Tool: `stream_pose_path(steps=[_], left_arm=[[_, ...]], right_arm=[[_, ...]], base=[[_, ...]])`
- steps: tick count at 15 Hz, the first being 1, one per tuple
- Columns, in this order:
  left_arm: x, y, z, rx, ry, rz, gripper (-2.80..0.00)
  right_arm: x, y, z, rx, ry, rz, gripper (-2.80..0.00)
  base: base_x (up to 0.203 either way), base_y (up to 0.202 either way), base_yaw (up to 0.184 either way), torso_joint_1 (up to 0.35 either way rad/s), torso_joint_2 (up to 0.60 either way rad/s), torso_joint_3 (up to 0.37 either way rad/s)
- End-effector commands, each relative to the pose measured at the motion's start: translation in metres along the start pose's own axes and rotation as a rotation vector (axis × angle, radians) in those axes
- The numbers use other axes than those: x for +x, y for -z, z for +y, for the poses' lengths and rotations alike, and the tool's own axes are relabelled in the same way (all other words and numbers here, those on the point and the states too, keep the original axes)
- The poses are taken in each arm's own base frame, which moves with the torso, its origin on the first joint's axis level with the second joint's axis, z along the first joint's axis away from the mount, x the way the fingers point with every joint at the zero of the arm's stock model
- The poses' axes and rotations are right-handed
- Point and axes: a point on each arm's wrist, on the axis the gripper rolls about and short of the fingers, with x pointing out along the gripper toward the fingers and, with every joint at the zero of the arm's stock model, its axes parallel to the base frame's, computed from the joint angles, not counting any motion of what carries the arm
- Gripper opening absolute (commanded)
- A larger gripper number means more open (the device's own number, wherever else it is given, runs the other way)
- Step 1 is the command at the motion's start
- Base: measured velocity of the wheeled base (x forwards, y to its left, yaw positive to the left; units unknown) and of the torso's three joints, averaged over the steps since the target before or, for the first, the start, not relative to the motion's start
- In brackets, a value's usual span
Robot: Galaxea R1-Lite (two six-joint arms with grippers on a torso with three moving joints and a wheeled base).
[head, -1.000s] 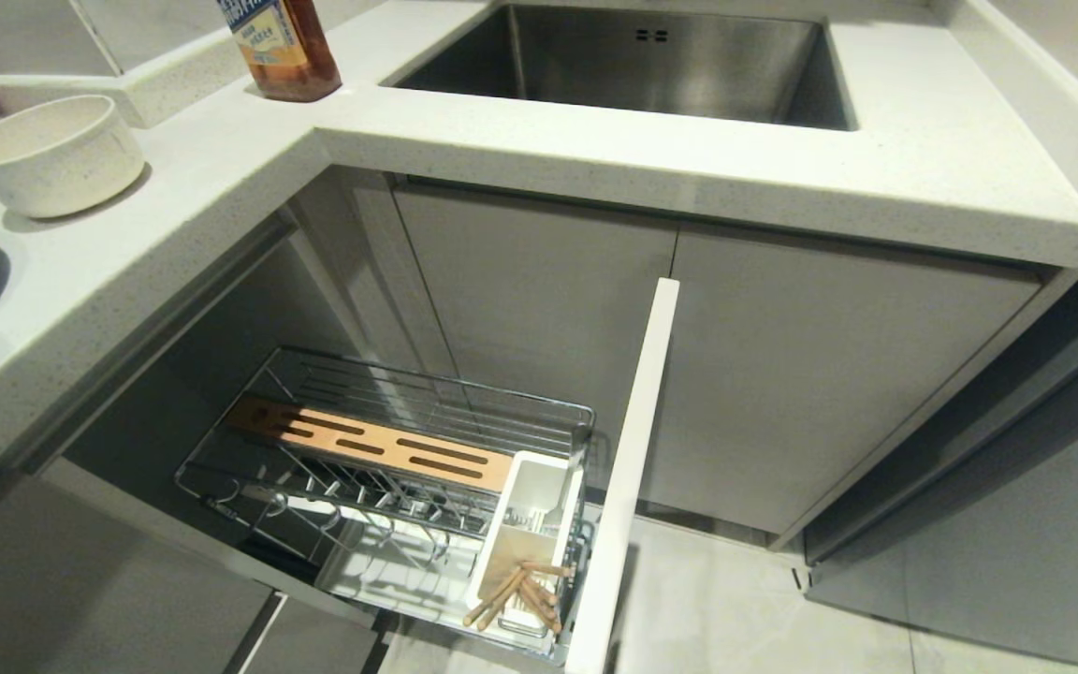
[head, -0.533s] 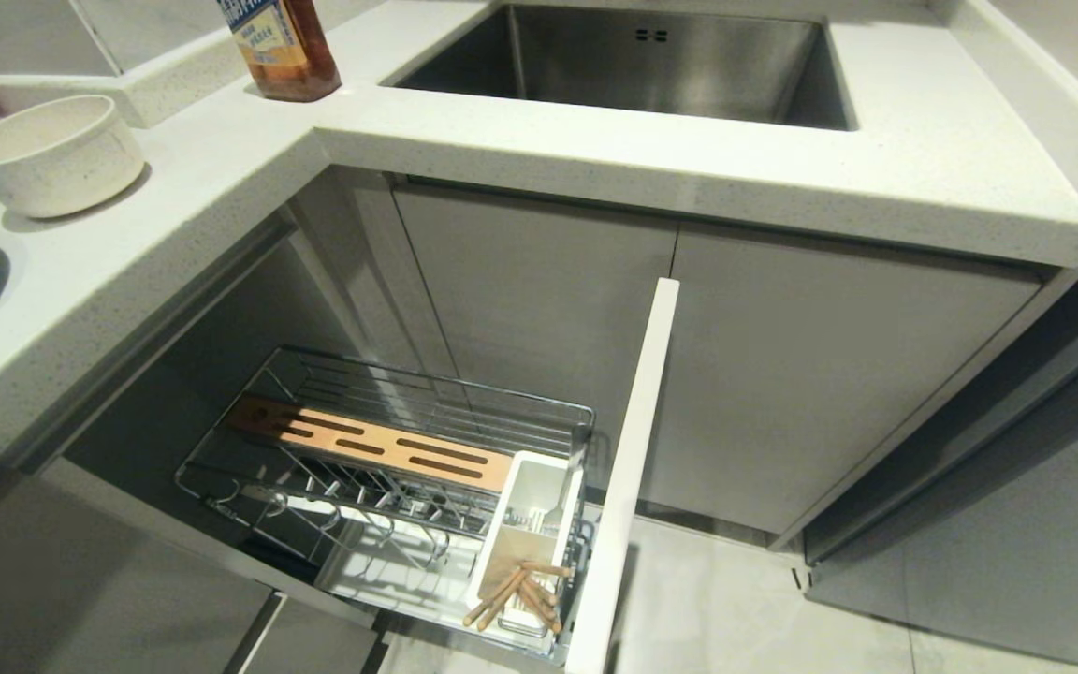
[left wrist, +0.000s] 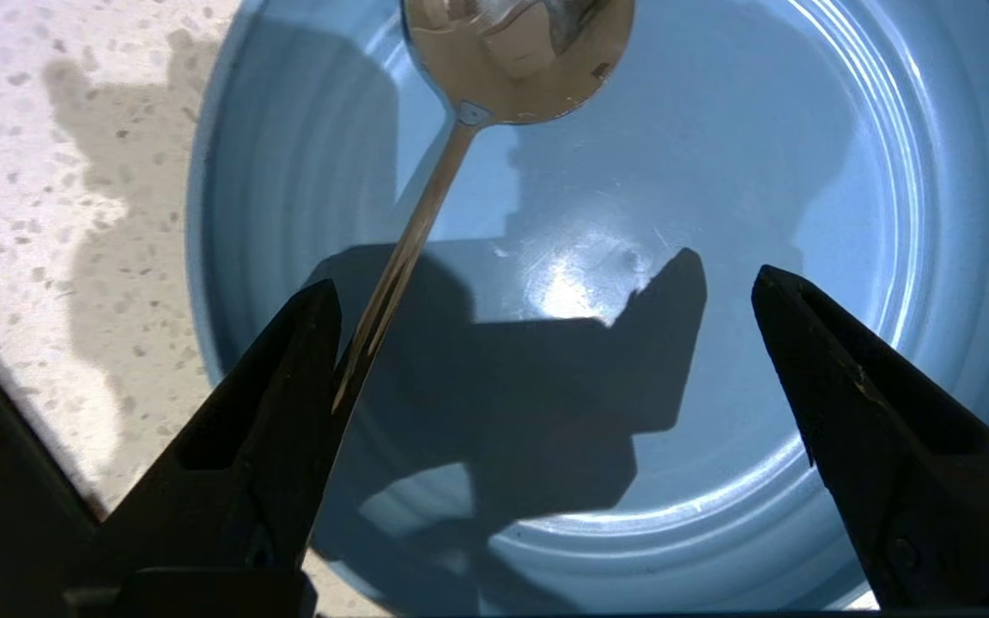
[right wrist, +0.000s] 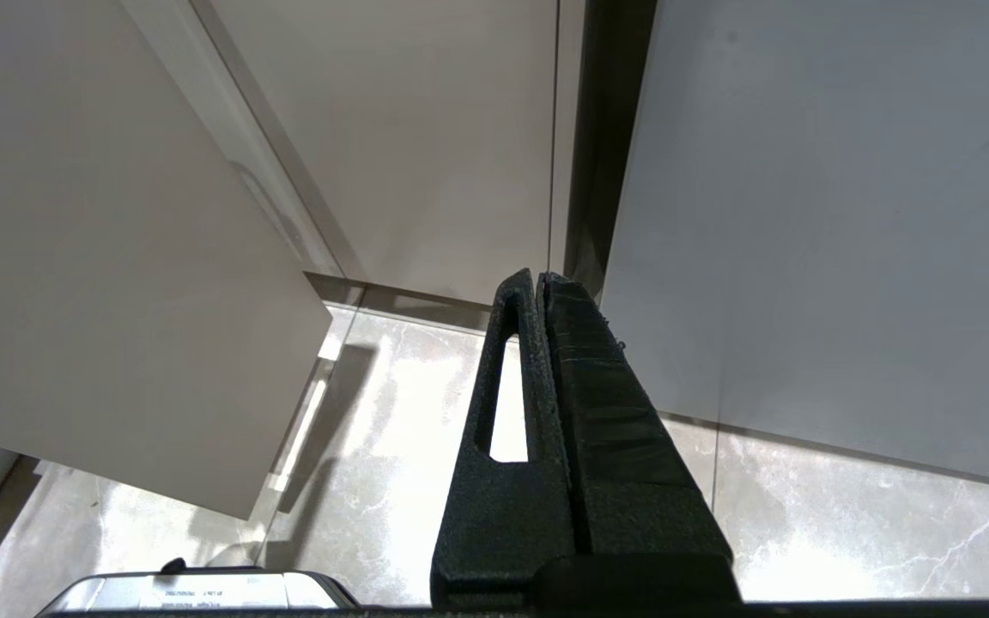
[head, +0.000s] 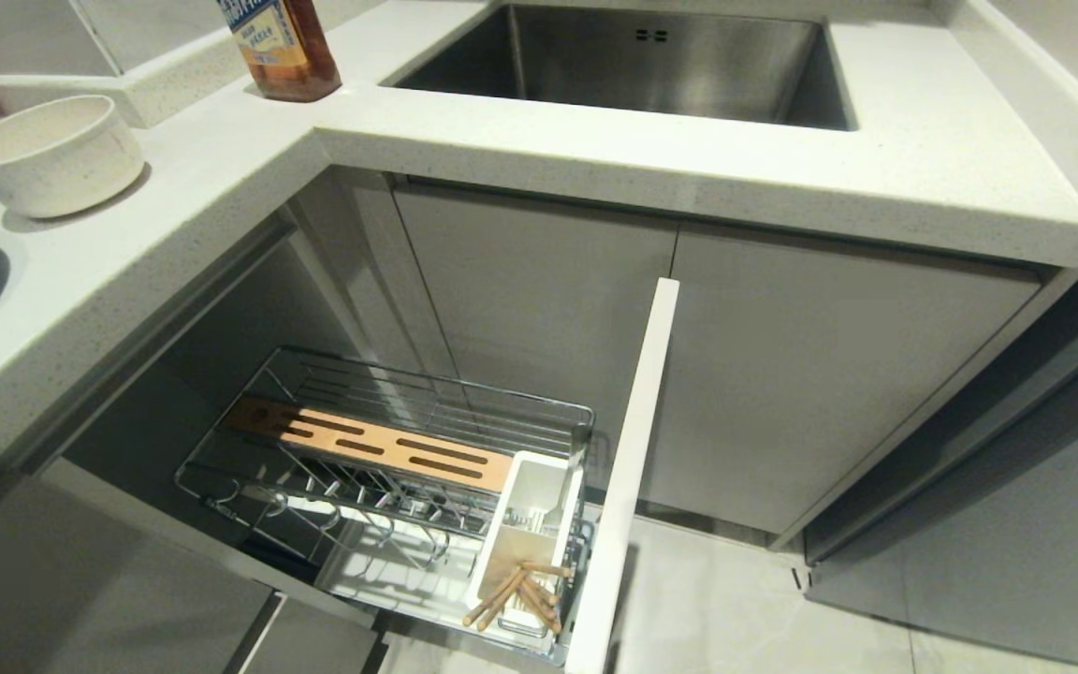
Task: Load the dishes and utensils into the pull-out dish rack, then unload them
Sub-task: Pick up the spoon and place it in the cupboard
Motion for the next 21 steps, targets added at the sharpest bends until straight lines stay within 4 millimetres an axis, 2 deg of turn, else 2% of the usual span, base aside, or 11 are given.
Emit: stream_pose_path(steps=[1,9,14,15,21], left_arm=[[0.002,0.0,0.0,-0.003,0.001,0.01,0.0],[0.02,-0.005,0.003,-0.01,-0.004,0.038,0.0],[0.02,-0.004,0.003,-0.011,-0.005,0.044,0.0],[0.02,-0.004,0.003,-0.012,-0.005,0.045,-2.8],[0.019,-0.004,0.003,-0.011,-0.007,0.039,-2.8]], right_arm=[[0.0,0.0,0.0,0.0,0.0,0.0,-2.8],[0.0,0.0,0.0,0.0,0.0,0.0,-2.8],[0.0,0.0,0.0,0.0,0.0,0.0,-2.8],[0.0,0.0,0.0,0.0,0.0,0.001,-2.8],[0.0,0.0,0.0,0.0,0.0,0.001,-2.8]], base=[[0.0,0.0,0.0,0.0,0.0,0.0],[0.0,0.0,0.0,0.0,0.0,0.0],[0.0,0.0,0.0,0.0,0.0,0.0],[0.0,0.0,0.0,0.0,0.0,0.0],[0.0,0.0,0.0,0.0,0.0,0.0]])
